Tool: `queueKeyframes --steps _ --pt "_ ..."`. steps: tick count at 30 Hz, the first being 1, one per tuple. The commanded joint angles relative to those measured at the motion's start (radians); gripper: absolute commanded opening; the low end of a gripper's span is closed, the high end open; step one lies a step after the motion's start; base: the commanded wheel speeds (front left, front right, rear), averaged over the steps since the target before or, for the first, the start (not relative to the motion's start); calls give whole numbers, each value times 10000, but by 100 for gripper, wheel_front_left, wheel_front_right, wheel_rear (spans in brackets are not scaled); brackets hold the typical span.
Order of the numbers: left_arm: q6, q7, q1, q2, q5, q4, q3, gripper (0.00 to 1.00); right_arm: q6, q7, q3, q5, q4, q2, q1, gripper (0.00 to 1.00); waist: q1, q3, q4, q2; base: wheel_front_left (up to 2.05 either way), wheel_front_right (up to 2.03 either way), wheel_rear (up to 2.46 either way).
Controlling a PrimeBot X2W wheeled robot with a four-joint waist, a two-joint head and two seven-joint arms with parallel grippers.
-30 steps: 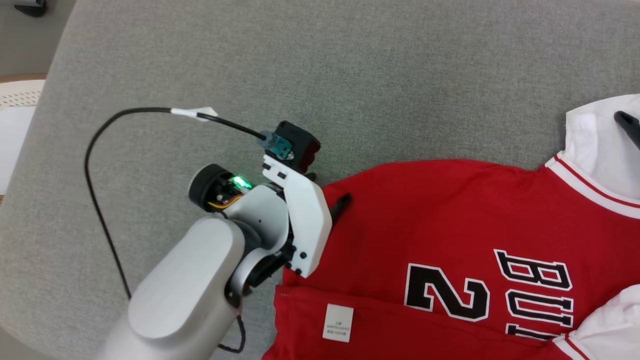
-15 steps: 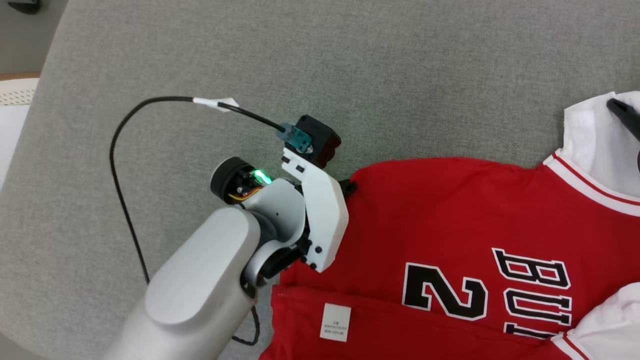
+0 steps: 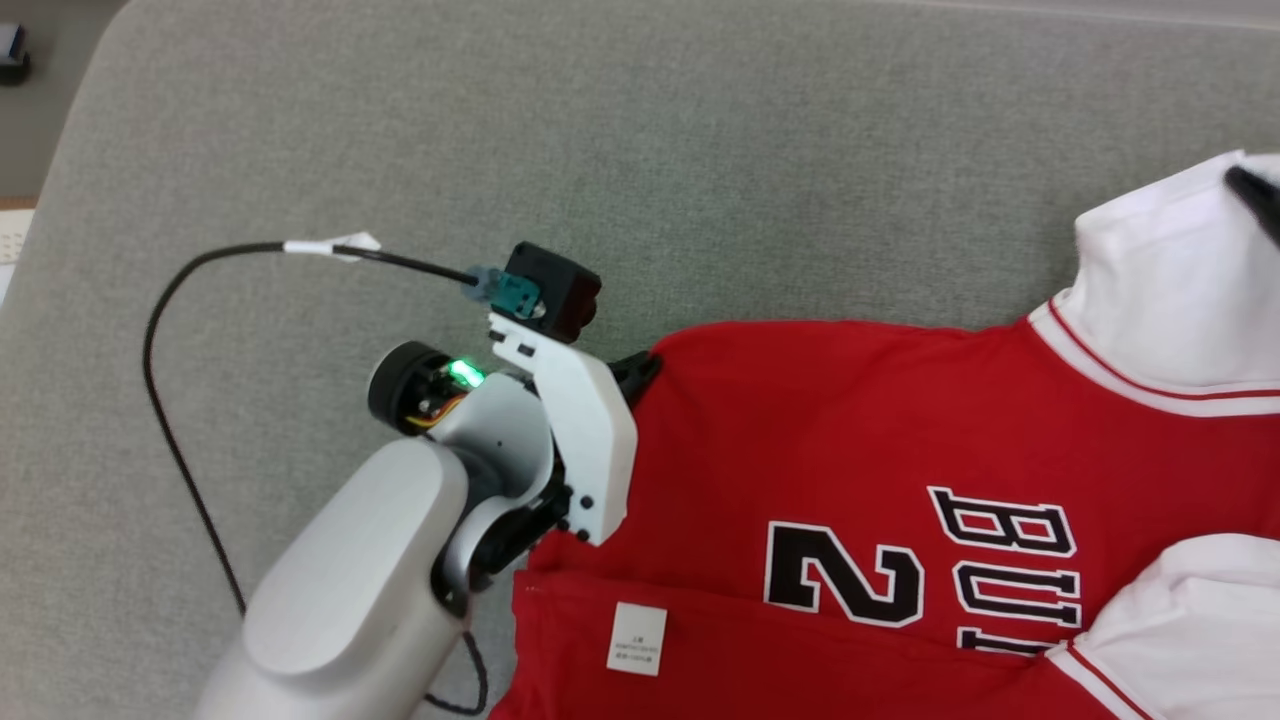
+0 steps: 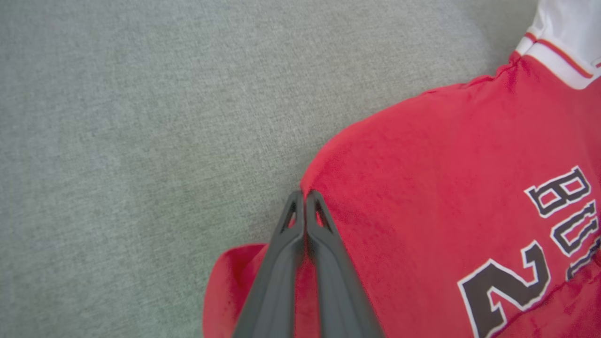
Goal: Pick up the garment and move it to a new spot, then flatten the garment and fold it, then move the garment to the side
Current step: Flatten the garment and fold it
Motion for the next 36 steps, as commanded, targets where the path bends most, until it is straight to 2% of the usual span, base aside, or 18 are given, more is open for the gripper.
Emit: queueKeyframes --steps 1,10,15,19,26,35,36 --pt "45 -125 296 177 -118 -83 91 0 2 -247 76 123 -385 -181 351 0 0 -258 -210 0 0 0 0" --pt "243 -521 1561 723 -384 -810 363 0 2 -1814 236 770 -2650 -1437 2502 0 0 -1078 -732 0 0 0 0" --pt "338 -716 2318 1054 -421 -1020 410 0 2 -2759 369 1117 -3456 -1775 3895 0 0 -1459 -999 0 0 0 0" --pt "512 -1002 2768 1347 -220 -1022 488 0 2 -3315 566 1243 -3617 -1615 4743 0 0 -1636 -1176 0 0 0 0" --pt "627 -1589 3371 1377 -308 -1080 611 0 2 -3967 832 1289 -3433 -1078 5599 0 0 -1922 -1395 0 0 0 0" --pt "876 -1866 4228 1744 -148 -1626 582 0 2 -4014 1148 1193 -3141 -840 6154 0 0 -2246 -1686 0 0 0 0" --pt "948 -1864 4394 1776 -125 -1650 566 2 2 -4036 1165 1139 -3046 -787 6195 37 0 -2271 -1716 0 0 0 0"
